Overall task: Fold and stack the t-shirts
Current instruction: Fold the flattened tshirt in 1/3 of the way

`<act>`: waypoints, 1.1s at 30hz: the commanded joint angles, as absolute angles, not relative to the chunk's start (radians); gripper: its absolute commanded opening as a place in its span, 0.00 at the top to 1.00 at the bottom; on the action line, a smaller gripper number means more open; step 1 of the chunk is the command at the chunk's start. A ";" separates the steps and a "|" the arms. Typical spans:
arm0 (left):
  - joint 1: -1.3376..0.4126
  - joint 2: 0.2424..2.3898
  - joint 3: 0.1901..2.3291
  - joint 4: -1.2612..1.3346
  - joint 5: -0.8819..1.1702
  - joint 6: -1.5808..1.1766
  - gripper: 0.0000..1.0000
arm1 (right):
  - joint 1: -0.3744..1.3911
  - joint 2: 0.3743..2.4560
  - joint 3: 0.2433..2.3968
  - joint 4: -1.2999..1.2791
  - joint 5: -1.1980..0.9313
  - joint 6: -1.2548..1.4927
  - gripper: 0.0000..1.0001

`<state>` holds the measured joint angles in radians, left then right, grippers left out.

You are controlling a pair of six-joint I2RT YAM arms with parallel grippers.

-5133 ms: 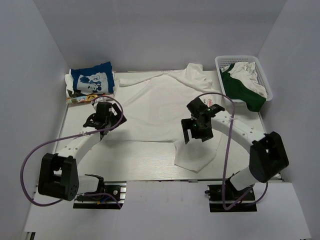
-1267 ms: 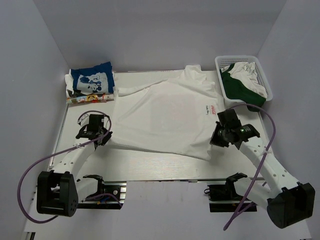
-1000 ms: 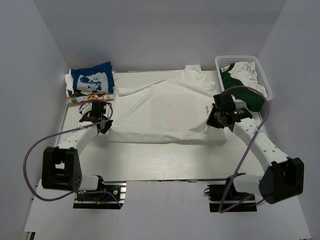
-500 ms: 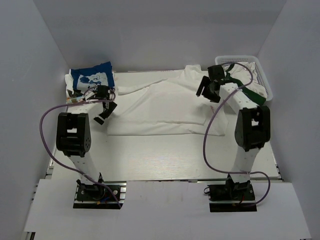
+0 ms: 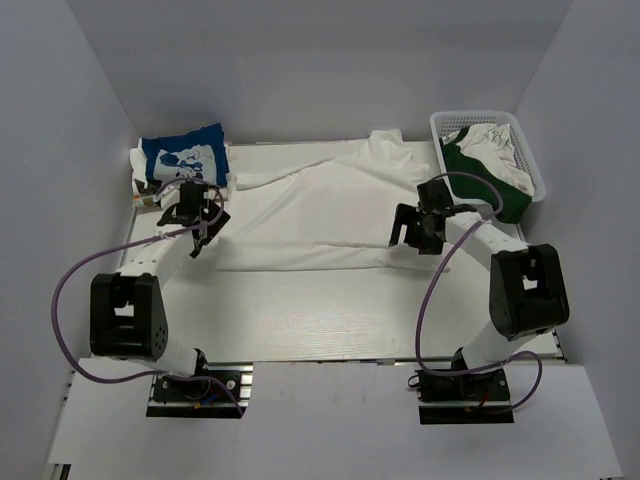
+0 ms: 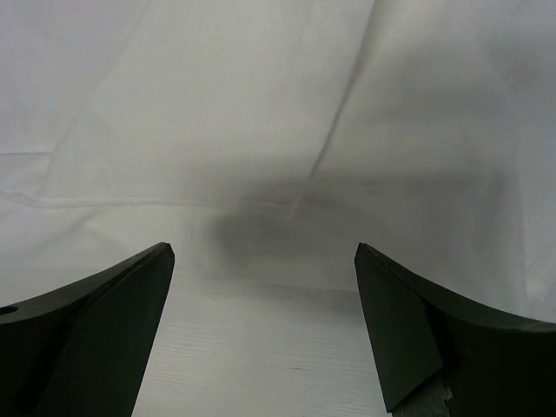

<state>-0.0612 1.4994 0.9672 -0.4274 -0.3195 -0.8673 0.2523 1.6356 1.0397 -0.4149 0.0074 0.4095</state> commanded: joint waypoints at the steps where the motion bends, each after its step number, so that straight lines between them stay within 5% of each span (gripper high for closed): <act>1: -0.067 1.441 0.894 -0.365 -0.233 -0.815 0.00 | 0.242 1.597 0.993 -0.307 -0.025 0.388 0.10; 12: -0.067 1.382 0.825 -0.399 -0.251 -0.805 0.00 | 0.245 1.732 1.032 -0.177 -0.081 0.437 0.16; 14: -0.067 1.382 0.825 -0.410 -0.252 -0.805 0.00 | 0.244 1.758 1.043 -0.167 -0.092 0.456 0.28; 19: -0.067 1.373 0.825 -0.419 -0.261 -0.796 0.00 | 0.248 1.775 1.054 -0.133 -0.097 0.489 0.75; 23: -0.067 1.384 0.825 -0.410 -0.261 -0.796 0.00 | 0.248 1.796 1.111 -0.150 -0.061 0.497 1.00; 33: -0.067 1.425 0.844 -0.400 -0.252 -0.785 0.00 | 0.279 1.936 1.372 -0.158 -0.126 0.523 1.00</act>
<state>-0.0658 1.4307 0.8307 -0.4099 -0.2470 -0.7959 0.2657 1.8877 1.2652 -0.1837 -0.0937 0.5018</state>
